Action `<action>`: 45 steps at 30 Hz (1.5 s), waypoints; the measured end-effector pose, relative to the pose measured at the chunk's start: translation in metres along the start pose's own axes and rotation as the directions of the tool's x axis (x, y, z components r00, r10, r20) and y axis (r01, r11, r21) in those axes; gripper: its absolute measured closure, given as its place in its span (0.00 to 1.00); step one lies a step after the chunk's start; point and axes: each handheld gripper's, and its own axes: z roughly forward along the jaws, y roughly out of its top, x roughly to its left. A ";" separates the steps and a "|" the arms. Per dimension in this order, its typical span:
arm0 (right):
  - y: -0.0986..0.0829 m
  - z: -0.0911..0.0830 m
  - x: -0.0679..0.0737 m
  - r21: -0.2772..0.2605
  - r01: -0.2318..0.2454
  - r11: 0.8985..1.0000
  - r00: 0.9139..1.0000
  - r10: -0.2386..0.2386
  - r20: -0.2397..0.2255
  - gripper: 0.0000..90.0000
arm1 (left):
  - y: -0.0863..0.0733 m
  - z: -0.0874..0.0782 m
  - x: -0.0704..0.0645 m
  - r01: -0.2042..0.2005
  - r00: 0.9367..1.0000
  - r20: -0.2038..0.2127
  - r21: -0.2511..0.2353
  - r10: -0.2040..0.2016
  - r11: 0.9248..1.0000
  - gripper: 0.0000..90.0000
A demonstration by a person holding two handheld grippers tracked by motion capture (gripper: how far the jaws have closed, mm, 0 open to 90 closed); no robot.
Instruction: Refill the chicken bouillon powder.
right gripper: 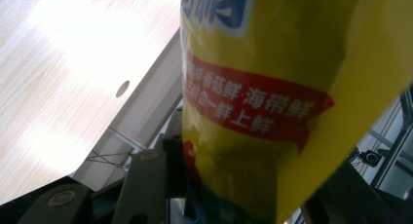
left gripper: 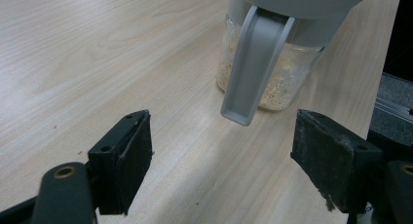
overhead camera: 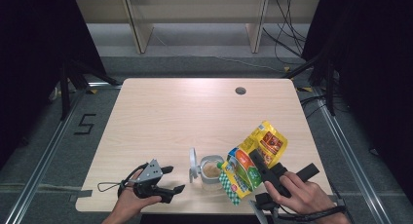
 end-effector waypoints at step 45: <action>-0.002 -0.001 0.002 -0.009 -0.017 1.000 1.000 0.017 0.007 0.67 | -0.001 0.000 -0.001 0.023 1.000 -0.003 -0.001 -0.023 1.000 0.24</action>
